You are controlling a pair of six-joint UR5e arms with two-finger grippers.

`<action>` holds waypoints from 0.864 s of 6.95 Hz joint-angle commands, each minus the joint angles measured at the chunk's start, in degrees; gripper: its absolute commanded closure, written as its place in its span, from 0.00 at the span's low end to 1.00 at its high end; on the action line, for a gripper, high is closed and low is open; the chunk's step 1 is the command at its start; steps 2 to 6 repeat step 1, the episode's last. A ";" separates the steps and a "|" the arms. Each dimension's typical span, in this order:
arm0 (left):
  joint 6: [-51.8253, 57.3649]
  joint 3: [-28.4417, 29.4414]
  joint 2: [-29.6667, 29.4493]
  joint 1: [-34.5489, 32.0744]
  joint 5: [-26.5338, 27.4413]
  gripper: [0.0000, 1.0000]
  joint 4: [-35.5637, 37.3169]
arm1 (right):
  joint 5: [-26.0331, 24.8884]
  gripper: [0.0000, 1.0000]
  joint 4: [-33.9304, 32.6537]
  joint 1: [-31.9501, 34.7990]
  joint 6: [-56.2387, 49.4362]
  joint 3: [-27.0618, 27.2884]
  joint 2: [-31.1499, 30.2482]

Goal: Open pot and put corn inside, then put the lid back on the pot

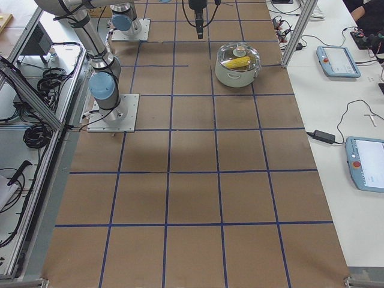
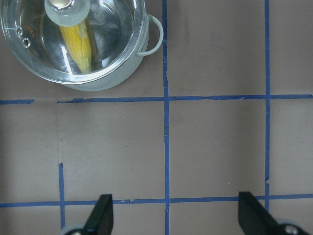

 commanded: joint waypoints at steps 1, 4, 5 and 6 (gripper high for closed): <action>0.00 0.07 0.00 0.00 0.03 0.00 0.01 | -0.09 0.09 0.03 -0.11 -0.08 0.00 0.03; 0.00 0.07 0.00 0.00 0.03 0.00 0.01 | -0.09 0.09 0.03 -0.11 -0.08 0.00 0.03; 0.00 0.07 0.00 0.00 0.03 0.00 0.01 | -0.09 0.09 0.03 -0.11 -0.08 0.00 0.03; 0.00 0.07 0.00 0.00 0.03 0.00 0.01 | -0.09 0.09 0.03 -0.11 -0.08 0.00 0.03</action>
